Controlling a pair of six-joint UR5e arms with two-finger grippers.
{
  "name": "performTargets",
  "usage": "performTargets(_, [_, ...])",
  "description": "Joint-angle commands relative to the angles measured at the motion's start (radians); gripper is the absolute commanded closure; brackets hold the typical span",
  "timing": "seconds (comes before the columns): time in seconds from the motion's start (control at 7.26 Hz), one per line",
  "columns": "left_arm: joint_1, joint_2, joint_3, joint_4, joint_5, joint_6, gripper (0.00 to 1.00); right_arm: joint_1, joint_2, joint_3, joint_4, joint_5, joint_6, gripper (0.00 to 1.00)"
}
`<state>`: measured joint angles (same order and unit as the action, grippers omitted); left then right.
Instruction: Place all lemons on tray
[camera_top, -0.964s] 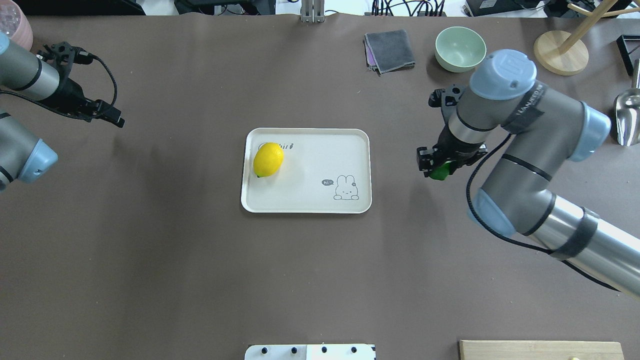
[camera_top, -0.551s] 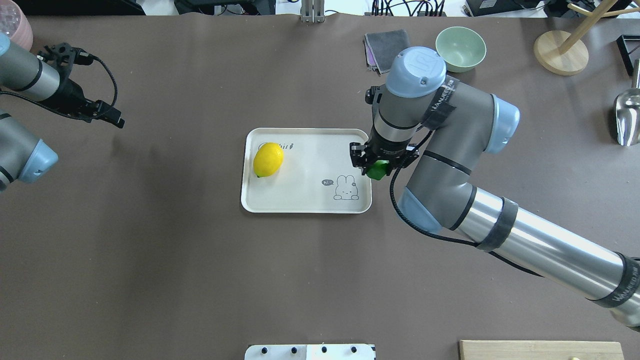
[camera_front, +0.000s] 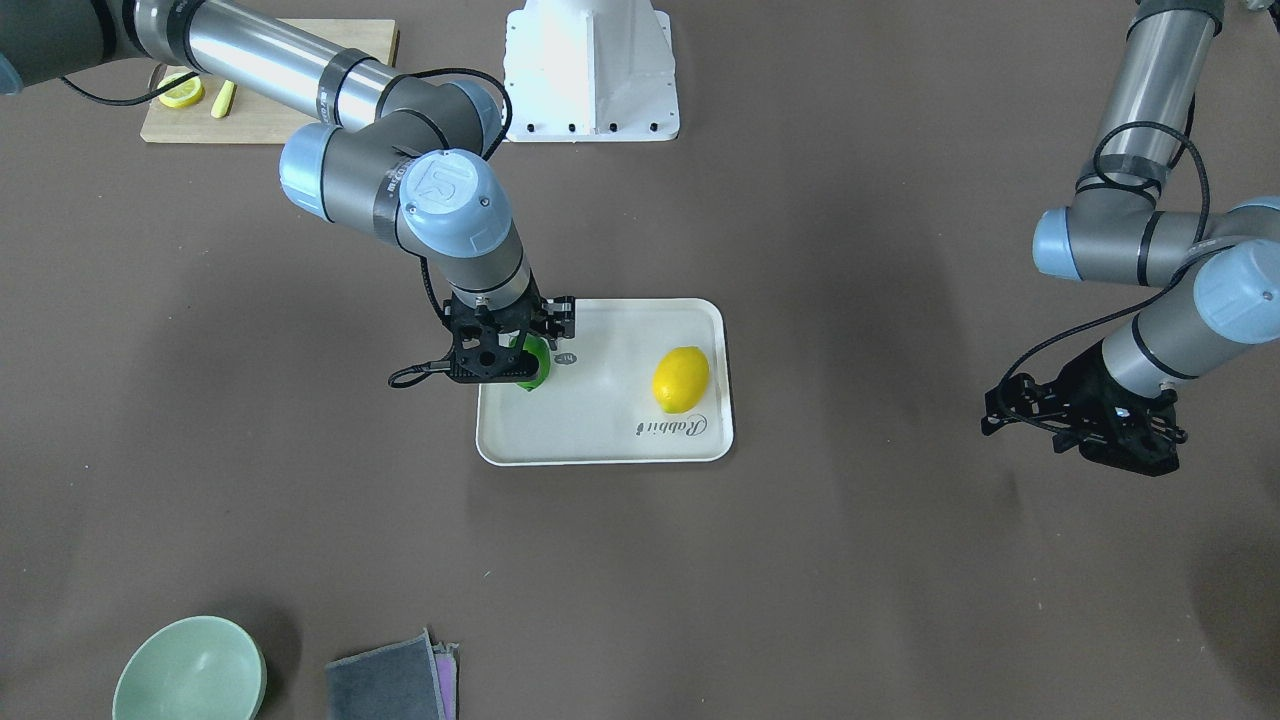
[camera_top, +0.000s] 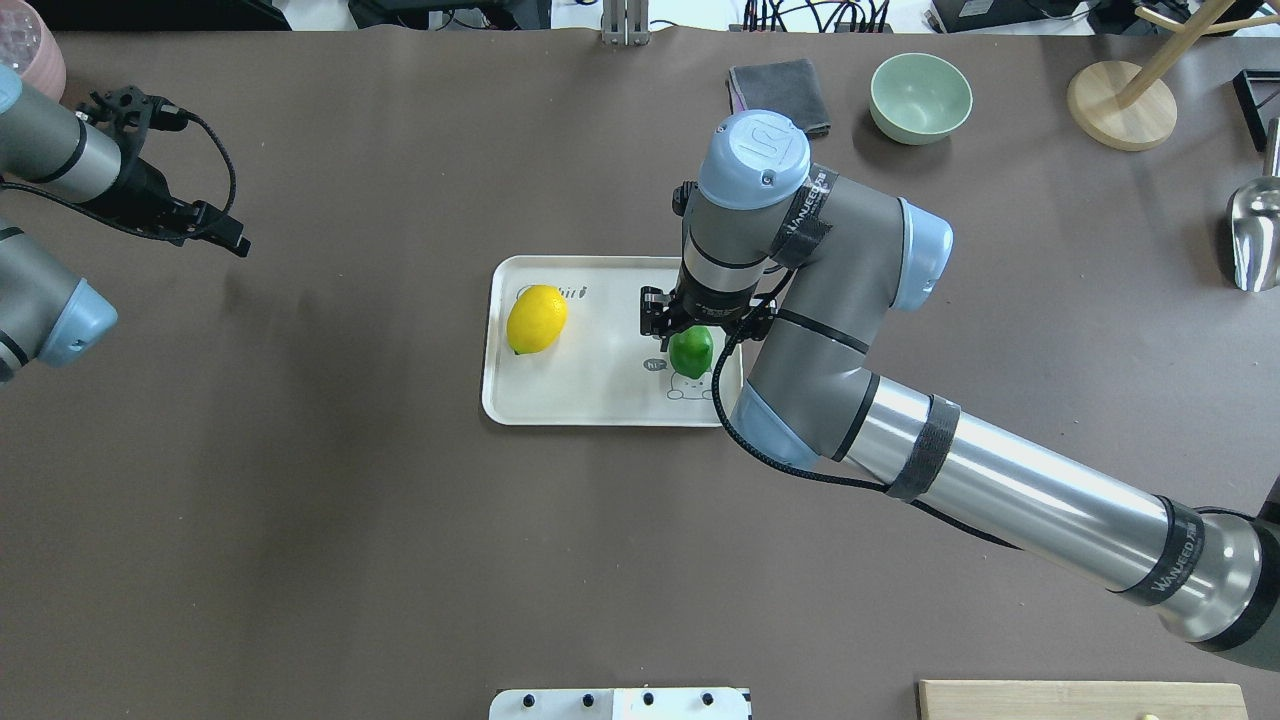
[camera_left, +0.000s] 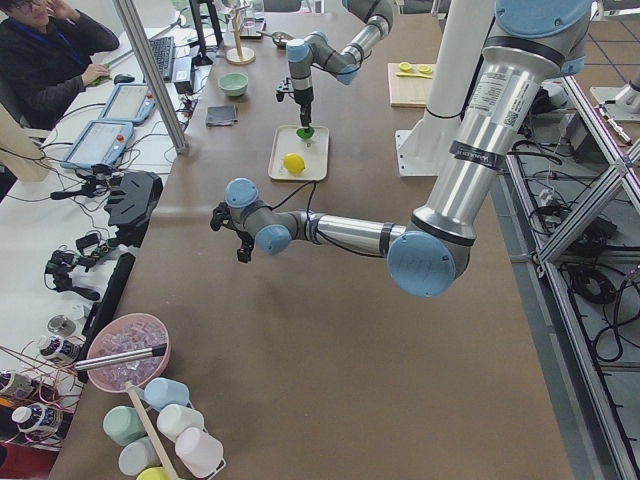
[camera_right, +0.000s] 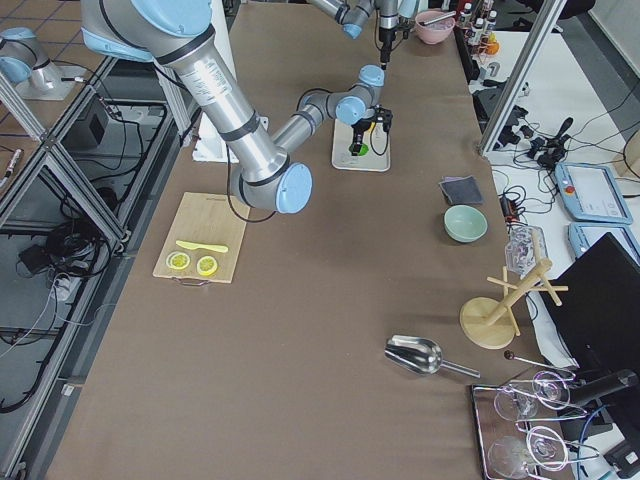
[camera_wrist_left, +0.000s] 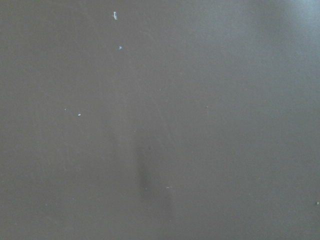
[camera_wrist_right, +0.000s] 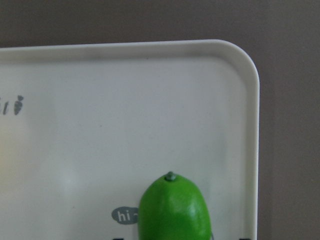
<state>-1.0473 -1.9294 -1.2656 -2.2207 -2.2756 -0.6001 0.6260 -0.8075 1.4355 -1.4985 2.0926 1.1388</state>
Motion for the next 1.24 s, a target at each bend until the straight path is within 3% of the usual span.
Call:
performTargets(0.0, [0.001, -0.002, 0.0, 0.001, -0.001, -0.003, 0.02, 0.001, -0.002, -0.001, 0.007, 0.0, -0.004, 0.0])
performTargets(0.28, [0.001, -0.003, 0.0, 0.006, -0.001, -0.003, 0.02, 0.018, -0.001, 0.006, 0.007, 0.009, -0.014, 0.0])
performTargets(0.55, [0.0, -0.003, 0.0, 0.007, -0.001, -0.003, 0.02, 0.079, -0.025, 0.008, 0.007, 0.093, -0.017, 0.0])
performTargets(0.69, [0.0, -0.003, 0.0, 0.007, -0.001, -0.003, 0.02, 0.134, -0.077, 0.025, 0.006, 0.16, -0.017, 0.0])
performTargets(0.83, [-0.002, -0.003, -0.003, 0.006, -0.002, -0.003, 0.02, 0.19, -0.167, 0.095, 0.003, 0.167, -0.042, 0.0])
performTargets(1.1, [-0.005, -0.002, -0.008, 0.003, -0.01, -0.001, 0.02, 0.318, -0.364, 0.213, -0.005, 0.162, -0.272, 0.0])
